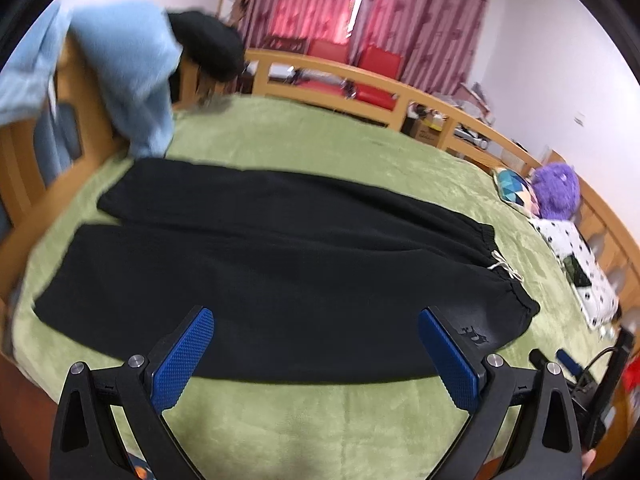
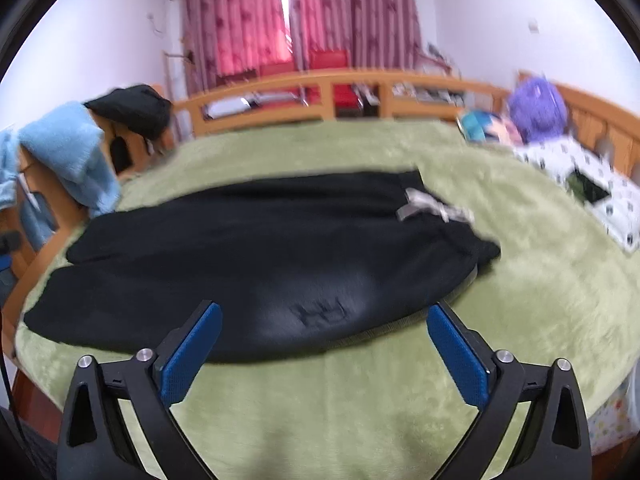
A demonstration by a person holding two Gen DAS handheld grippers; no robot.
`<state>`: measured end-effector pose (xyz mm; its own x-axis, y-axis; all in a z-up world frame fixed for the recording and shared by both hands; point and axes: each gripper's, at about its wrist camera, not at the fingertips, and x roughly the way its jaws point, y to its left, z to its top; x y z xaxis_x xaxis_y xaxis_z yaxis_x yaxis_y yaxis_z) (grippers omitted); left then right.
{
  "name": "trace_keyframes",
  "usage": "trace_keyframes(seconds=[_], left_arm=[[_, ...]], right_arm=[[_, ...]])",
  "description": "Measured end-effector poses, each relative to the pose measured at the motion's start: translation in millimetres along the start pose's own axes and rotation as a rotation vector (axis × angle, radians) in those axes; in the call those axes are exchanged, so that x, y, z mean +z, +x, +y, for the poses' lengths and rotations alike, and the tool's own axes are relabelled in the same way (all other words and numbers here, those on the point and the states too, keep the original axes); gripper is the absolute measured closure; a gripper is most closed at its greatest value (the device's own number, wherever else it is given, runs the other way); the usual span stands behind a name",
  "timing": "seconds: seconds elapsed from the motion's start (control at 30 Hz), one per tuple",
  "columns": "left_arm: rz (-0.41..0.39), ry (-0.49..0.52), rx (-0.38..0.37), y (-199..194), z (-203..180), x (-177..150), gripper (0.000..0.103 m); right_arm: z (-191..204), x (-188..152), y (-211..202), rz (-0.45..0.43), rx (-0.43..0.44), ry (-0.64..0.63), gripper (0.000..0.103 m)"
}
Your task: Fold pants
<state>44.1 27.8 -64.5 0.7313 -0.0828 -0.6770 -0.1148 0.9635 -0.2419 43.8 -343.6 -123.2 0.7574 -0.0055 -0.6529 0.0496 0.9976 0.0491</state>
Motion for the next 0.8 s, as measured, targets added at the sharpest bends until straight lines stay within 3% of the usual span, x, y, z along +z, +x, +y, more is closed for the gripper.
trace_keyframes(seconds=[0.13,0.2,0.27,0.37,0.43,0.6,0.73,0.8], left_arm=[[0.021,-0.066,0.013,21.4,16.7,-7.2,0.011],[0.015,-0.072,0.02,28.7,23.8,-13.2,0.021],[0.022,-0.055,0.053,37.0,27.6,-19.3,0.022],[0.062,-0.001,0.099,50.9,34.6,-32.9,0.04],[0.102,0.025,0.144,63.8,42.3,-44.7,0.041],[0.144,0.009,0.168,74.6,74.2,-62.6,0.044],[0.158,-0.047,0.146,75.1,103.3,-71.9,0.044],[0.155,-0.087,0.154,76.6,120.3,-77.4,0.044]], right_arm=[[-19.7,4.5,20.1,0.011,-0.009,0.045,0.011],[-31.5,3.6,27.9,0.031,-0.002,0.08,0.011],[-41.6,3.7,33.6,0.038,0.012,0.111,0.011],[-53.7,1.2,40.1,0.042,0.008,0.149,0.017],[-58.6,1.1,48.0,0.071,0.008,0.174,0.029],[-55.2,2.0,61.8,0.086,0.014,0.234,0.034],[-40.8,5.6,69.8,0.069,-0.053,0.206,0.038],[-33.1,5.3,78.3,0.106,-0.053,0.183,0.038]])
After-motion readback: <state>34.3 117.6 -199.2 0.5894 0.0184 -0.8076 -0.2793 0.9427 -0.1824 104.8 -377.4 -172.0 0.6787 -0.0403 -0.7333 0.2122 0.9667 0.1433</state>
